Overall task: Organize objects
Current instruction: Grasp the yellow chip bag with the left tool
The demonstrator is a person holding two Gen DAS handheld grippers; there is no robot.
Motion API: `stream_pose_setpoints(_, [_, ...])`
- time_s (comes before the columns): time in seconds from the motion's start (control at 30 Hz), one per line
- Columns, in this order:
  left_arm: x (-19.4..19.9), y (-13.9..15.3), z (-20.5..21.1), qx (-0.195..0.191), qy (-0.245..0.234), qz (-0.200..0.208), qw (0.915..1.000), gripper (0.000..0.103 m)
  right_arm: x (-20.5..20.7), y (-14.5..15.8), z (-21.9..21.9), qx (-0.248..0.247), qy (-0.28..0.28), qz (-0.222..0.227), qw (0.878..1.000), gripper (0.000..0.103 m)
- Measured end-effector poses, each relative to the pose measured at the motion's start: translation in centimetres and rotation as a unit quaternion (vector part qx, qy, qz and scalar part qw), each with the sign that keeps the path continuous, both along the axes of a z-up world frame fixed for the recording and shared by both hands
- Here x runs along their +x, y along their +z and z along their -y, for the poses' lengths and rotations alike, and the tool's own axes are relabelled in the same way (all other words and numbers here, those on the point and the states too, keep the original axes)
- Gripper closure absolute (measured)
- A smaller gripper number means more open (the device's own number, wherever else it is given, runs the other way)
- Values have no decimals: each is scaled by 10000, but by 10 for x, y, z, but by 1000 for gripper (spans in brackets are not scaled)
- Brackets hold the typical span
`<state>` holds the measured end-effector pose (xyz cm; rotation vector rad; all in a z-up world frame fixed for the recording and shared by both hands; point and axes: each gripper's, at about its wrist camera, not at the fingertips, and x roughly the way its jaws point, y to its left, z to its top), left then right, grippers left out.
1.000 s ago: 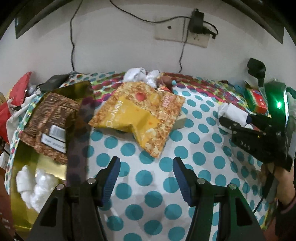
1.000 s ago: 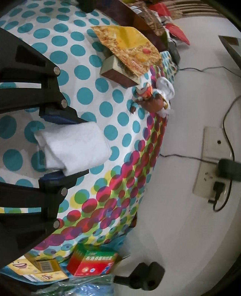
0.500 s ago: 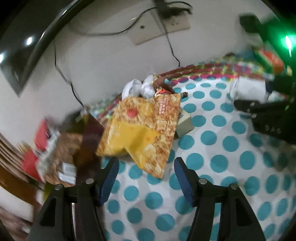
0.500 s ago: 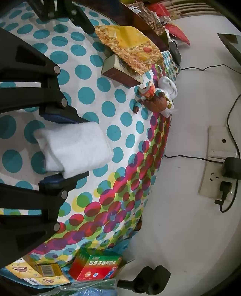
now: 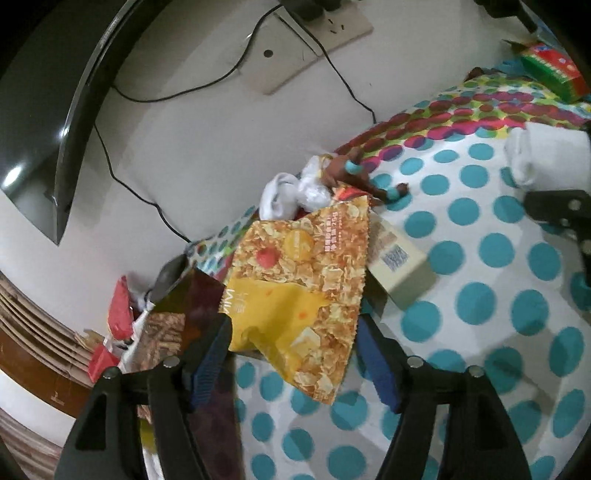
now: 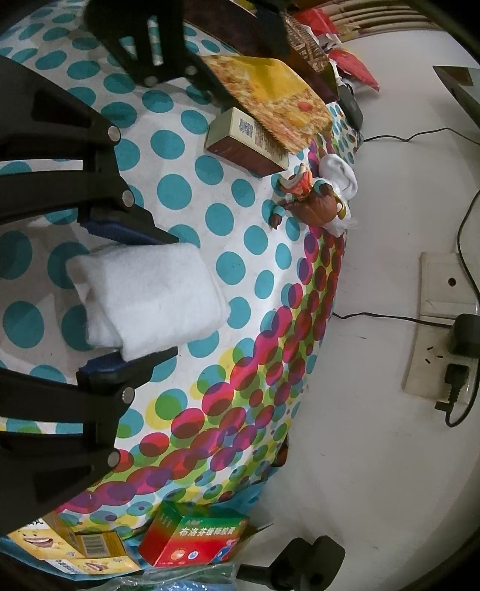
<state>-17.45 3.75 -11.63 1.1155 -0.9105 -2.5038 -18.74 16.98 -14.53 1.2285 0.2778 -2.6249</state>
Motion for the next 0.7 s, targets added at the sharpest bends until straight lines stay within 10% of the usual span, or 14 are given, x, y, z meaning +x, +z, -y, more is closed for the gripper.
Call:
stream_pose_setpoints(0.23, [-4,2,-4,-654,-76,-315,9973,17,0,1,-1,-2,1,3,10000,53])
stream_pose_setpoints(0.7, [-32,18,51,-379,915,-495,9938,17,0,1,-2,-23,-2,19,10000,52])
